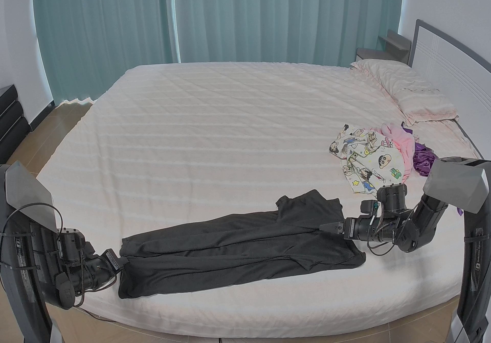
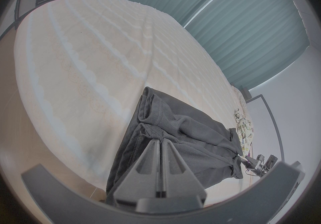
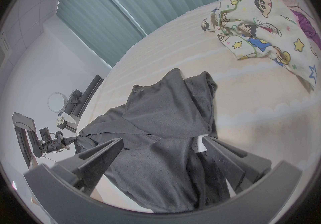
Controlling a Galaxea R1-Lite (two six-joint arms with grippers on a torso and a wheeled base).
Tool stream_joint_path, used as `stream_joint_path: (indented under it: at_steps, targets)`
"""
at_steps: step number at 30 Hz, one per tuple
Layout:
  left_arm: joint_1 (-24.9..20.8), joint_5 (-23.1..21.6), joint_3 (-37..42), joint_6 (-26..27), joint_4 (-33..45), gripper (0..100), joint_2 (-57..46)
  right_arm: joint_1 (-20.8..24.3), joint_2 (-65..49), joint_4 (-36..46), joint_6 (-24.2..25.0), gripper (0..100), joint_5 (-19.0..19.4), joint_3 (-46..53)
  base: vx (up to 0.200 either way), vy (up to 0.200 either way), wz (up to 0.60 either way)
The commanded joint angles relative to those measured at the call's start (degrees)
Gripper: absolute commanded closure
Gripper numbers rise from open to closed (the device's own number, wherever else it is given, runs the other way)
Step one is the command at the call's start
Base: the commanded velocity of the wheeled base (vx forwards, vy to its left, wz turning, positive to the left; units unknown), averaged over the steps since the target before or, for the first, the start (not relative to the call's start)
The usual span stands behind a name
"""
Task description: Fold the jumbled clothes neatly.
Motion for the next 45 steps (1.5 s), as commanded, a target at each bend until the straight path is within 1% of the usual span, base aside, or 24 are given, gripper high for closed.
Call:
stream_joint_path:
  at_steps: [1,8,9,27,31,32,34,35,36,45]
  targets:
    - [0.0,0.0,0.1,0.0,-1.0,100,-0.2,0.2,2.3,-0.3,0.0,0,-0.1,-1.1,0.000,0.000,0.00]
    - [0.0,0.0,0.2,-0.1,-1.0,100,-0.2,0.3,4.8,-0.3,0.0,0,-0.3,-3.8,0.000,0.000,0.00]
    - [0.0,0.0,0.2,-0.1,-1.0,100,-0.2,0.3,4.8,-0.3,0.0,100,-0.3,-3.8,0.000,0.000,0.00]
    - [0.1,-0.1,1.5,-0.1,-1.0,100,-1.6,-0.6,1.9,-0.8,0.4,100,-0.5,-2.7,0.000,0.000,0.00]
    - [0.1,-0.2,2.2,-0.1,-1.0,100,-2.7,-0.7,1.5,-3.3,0.5,100,-0.4,-1.8,0.000,0.000,0.00]
    - [0.1,-0.1,2.6,-0.1,-1.0,100,-3.2,-0.7,1.4,-5.7,0.9,100,-0.4,-1.2,0.000,0.000,0.00]
    - [0.2,-0.2,2.8,-0.1,-1.0,100,-3.7,-0.7,1.5,-7.5,1.8,100,-0.5,-0.8,0.000,0.000,0.00]
    - [0.4,-0.2,2.8,-0.1,-1.0,100,-3.9,-0.7,1.7,-9.4,3.6,100,-0.6,-0.6,0.000,0.000,0.00]
    - [0.6,-0.1,2.8,-0.1,-1.0,100,-3.9,-0.7,1.9,-10.2,4.3,100,-0.7,-0.5,0.000,0.000,0.00]
    - [1.7,0.1,1.7,-0.2,-1.0,100,-2.1,-0.7,3.1,-10.8,4.9,100,-0.9,-1.3,0.000,0.000,0.00]
